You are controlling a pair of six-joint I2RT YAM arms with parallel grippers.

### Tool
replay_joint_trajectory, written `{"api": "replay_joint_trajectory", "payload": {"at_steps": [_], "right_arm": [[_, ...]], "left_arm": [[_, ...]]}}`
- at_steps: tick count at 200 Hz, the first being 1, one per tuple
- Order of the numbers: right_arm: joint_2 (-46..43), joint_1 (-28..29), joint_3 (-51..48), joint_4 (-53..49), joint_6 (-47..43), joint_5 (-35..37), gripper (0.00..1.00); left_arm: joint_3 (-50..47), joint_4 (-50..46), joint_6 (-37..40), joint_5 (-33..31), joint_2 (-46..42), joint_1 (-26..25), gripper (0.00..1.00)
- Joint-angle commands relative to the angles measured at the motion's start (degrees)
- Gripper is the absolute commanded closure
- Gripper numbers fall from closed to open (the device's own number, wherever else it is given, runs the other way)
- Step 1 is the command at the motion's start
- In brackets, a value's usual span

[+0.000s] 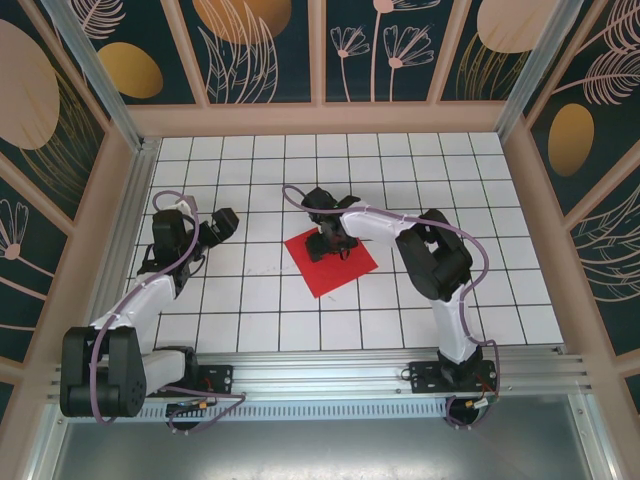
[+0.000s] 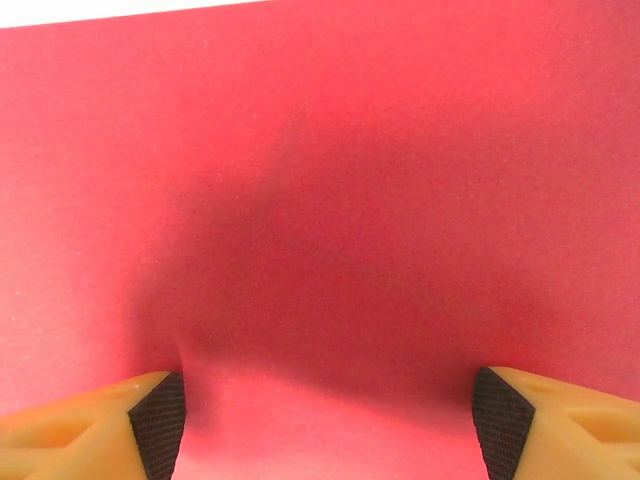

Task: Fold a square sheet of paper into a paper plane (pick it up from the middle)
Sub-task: Pick up the square sheet of paper from the center of the table.

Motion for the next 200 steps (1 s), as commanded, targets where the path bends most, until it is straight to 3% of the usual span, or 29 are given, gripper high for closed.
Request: {"api": "replay_joint_trajectory", "payload": {"at_steps": [1, 70, 141, 200], "right_arm": [[4.58, -0.51, -4.49, -4.14, 1.2, 0.62, 0.25], [3.29, -0.93, -4.72, -2.02, 2.64, -0.28, 0.35], [-4.88, -3.05, -8.44, 7.38, 7.89, -9.4, 0.46], [-9.02, -5.6, -12.21, 13.26, 12.92, -10.72, 0.6]], "left_arm": [[-0.94, 0.3, -0.07, -0.59, -1.15, 0.19, 0.02], [-0.89, 0.14, -0.09, -0.73, -0.97, 0.22, 0.02], [-1.2, 0.57, -1.24, 1.06, -0.97, 0.18, 0.02], [-5.37, 6.12, -6.32, 6.83, -0.76, 0.18, 0.02]]}}
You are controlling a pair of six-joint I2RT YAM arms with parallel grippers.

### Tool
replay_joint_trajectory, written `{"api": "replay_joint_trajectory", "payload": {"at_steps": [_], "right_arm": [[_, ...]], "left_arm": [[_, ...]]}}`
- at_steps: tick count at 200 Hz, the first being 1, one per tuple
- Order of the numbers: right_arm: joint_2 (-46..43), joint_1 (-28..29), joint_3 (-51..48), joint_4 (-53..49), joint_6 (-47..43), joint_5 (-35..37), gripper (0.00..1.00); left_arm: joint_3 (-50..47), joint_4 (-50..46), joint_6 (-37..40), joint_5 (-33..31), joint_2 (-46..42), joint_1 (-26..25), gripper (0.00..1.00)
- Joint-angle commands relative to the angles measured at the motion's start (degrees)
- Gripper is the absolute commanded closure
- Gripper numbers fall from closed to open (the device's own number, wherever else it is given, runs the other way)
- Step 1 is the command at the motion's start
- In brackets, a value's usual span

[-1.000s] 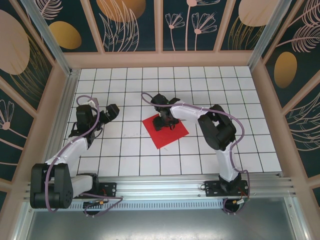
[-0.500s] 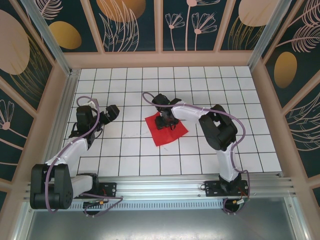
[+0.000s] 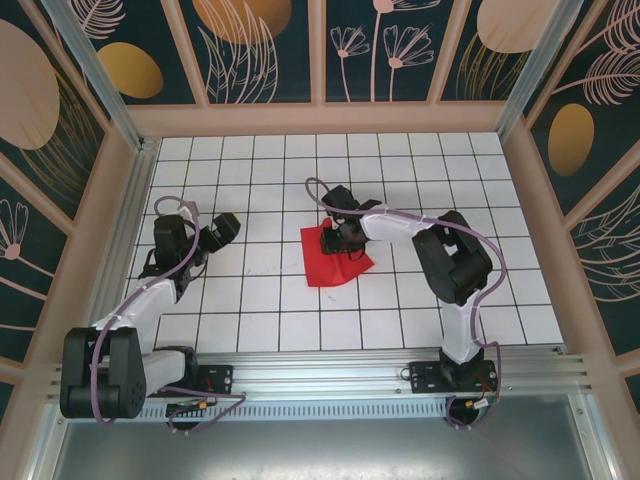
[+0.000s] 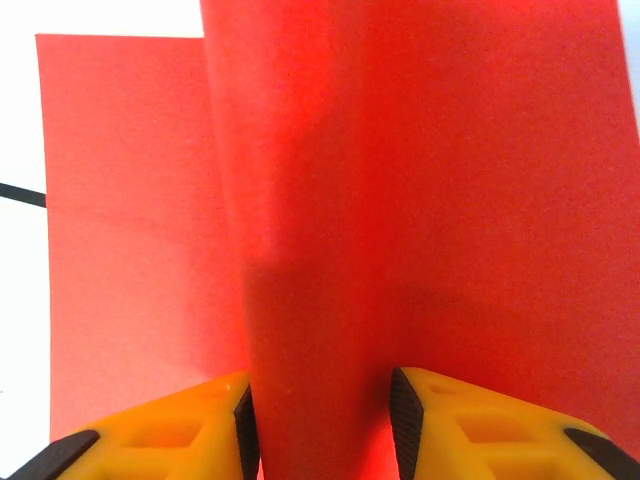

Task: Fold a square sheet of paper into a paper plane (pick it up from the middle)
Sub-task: Pick up the square sheet of paper from the center of the table.

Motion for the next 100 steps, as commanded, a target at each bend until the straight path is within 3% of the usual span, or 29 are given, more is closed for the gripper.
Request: {"api": "replay_joint_trajectory", "payload": {"at_steps": [1, 65, 100], "right_arm": [[-2.39, -0.79, -1.85, 1.89, 3.25, -2.06, 0.6], [-10.78, -3.08, -7.61, 13.43, 8.18, -11.35, 0.68], [-14.78, -4.0, -11.45, 22.02, 11.79, -17.48, 0.7]], "left_arm": [[-2.36, 4.32, -3.48, 4.17, -0.51, 0.14, 0.02], [-4.76, 7.68, -6.58, 6.55, 1.5, -4.73, 0.02], [-5.47, 14.8, -10.76, 8.98, 4.51, -8.09, 0.01]]}}
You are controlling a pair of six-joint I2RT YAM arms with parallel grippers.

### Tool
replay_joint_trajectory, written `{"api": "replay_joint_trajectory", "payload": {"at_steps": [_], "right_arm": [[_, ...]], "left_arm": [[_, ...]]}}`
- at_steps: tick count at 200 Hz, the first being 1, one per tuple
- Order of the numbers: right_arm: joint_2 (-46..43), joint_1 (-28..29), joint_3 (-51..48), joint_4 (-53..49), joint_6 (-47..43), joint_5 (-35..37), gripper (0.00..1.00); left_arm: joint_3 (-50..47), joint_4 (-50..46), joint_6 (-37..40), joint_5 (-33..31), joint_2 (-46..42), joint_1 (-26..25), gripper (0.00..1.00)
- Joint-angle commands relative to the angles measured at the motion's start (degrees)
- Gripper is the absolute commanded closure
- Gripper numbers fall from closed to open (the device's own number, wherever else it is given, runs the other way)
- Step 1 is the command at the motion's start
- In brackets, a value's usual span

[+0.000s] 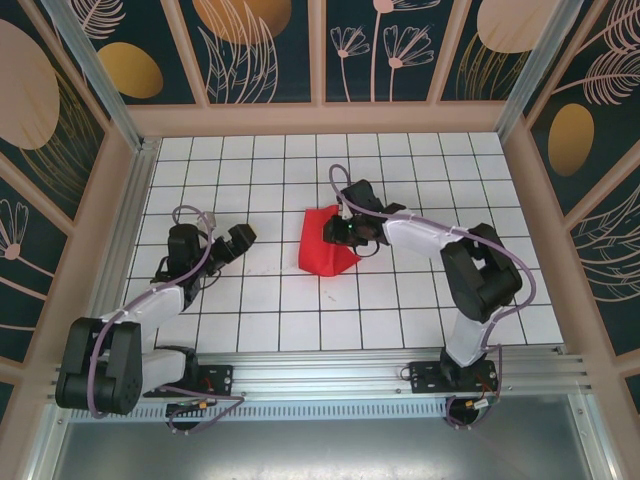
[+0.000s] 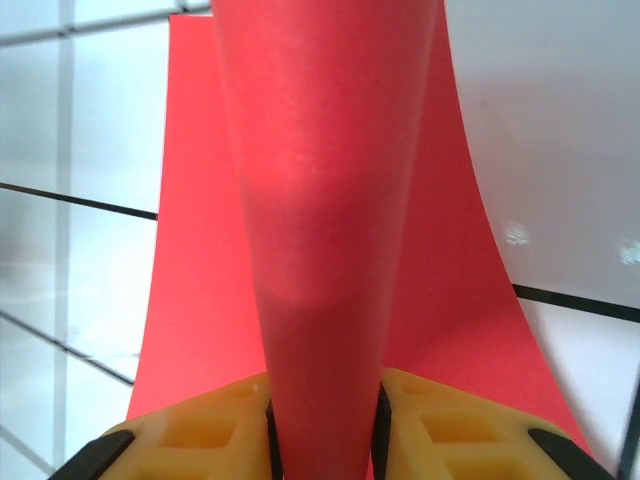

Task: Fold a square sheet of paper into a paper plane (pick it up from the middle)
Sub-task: Pick up the square sheet of paper from the center of the table.

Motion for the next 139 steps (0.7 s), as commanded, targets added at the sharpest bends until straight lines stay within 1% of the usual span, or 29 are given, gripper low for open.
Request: {"api": "replay_joint_trajectory", "payload": {"at_steps": [1, 22, 41, 56, 71, 91, 111, 139], "right_arm": [[-3.28, -0.68, -2.42, 9.18, 3.9, -6.82, 0.7], [-4.31, -0.97, -3.44, 12.68, 5.44, -11.39, 0.7], [-4.64, -1.09, -3.54, 14.53, 6.57, -13.05, 0.7], [-5.1, -1.0, -3.81, 15.93, 6.64, -13.03, 0.7], [-5.49, -0.67, -3.73, 15.64, 5.49, -11.15, 0.7], [-5.8, -0.17, -3.38, 15.07, 3.88, -9.45, 0.7], [-5.85, 0.8, -2.71, 14.19, 2.32, -8.1, 0.7], [-5.7, 1.97, -1.63, 13.03, 0.42, -7.86, 0.7]], "left_arm": [[-0.99, 7.43, -4.02, 3.27, 2.09, -1.77, 0.01], [-0.99, 13.47, -7.29, 6.3, 4.0, -3.55, 0.02], [-0.82, 18.65, -9.48, 8.94, 4.96, -5.62, 0.03], [0.04, 19.04, -9.46, 9.73, 5.16, -7.3, 0.04], [1.09, 17.26, -8.78, 9.34, 5.07, -8.65, 0.06], [2.3, 14.95, -8.08, 8.27, 5.38, -10.23, 0.13], [3.67, 14.72, -7.79, 9.19, 6.31, -11.58, 0.21], [5.45, 14.18, -7.3, 9.64, 8.27, -12.36, 0.36]]}}
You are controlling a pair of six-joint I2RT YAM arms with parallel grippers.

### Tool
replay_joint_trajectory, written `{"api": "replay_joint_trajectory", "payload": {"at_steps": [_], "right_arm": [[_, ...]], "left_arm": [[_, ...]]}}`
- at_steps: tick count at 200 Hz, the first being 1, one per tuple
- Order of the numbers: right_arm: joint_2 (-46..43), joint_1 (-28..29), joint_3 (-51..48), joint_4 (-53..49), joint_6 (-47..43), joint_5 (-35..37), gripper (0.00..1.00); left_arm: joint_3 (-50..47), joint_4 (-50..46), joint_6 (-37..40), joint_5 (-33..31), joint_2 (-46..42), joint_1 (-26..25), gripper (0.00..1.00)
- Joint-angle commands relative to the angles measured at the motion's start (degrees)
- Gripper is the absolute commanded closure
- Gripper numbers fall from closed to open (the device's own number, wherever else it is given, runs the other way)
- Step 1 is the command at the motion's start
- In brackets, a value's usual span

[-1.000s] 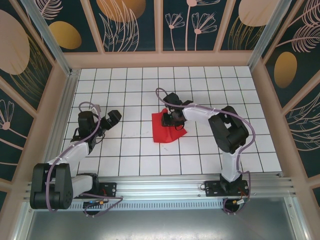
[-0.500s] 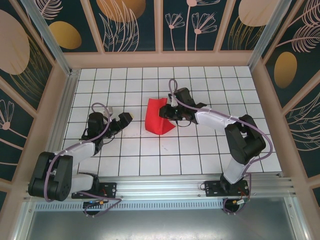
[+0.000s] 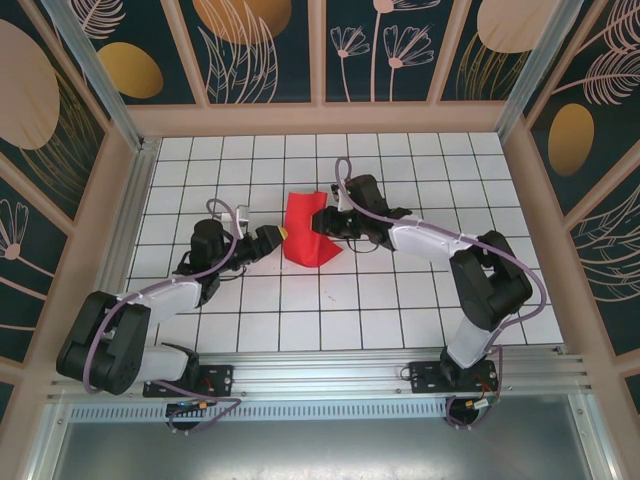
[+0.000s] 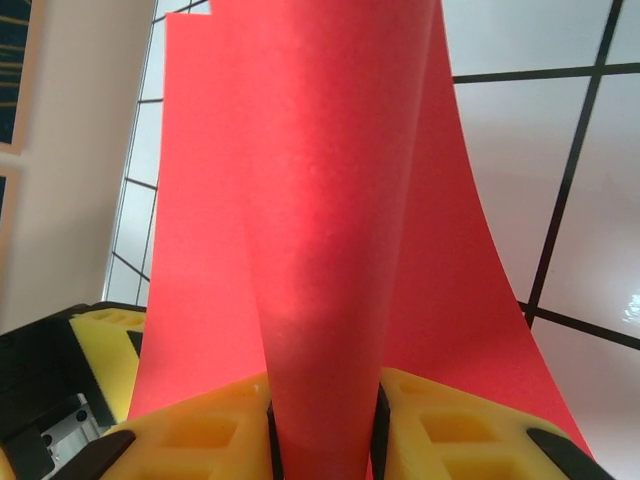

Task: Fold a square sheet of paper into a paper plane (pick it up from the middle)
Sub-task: Pick up the square sheet of paper from the center of the table, then first fold the square sheet of paper in half at the center of the table.

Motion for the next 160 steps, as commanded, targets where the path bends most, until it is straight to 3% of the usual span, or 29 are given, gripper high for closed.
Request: {"api": "replay_joint_trajectory", "payload": {"at_steps": [1, 59, 90, 117, 124, 160], "right_arm": [[-2.45, 1.12, 1.45, 0.04, -3.07, 0.93, 0.7], [-2.72, 1.98, 1.46, 1.29, -3.22, -1.69, 0.69], [-2.83, 1.98, 1.24, 1.72, -2.74, -2.33, 0.69], [-3.01, 1.95, 1.42, 1.59, -2.26, -2.42, 0.68], [-3.01, 1.74, 1.8, 0.81, -2.19, -2.19, 0.64], [-7.43, 0.39, 0.41, -1.1, -1.08, 5.28, 0.33]], "left_arm": [[2.53, 0.24, 0.93, 1.37, 1.68, -0.6, 0.36], [4.07, 0.5, 1.93, 0.87, 5.26, -0.6, 0.54], [3.97, 2.6, 1.27, 1.07, 5.43, -0.7, 0.71], [3.85, 3.39, 0.99, 0.74, 5.17, -0.61, 0.94], [3.71, 3.01, 1.04, 0.08, 4.82, -0.68, 1.0], [4.94, -5.11, 4.62, -6.78, -0.84, -0.61, 1.0]]}}
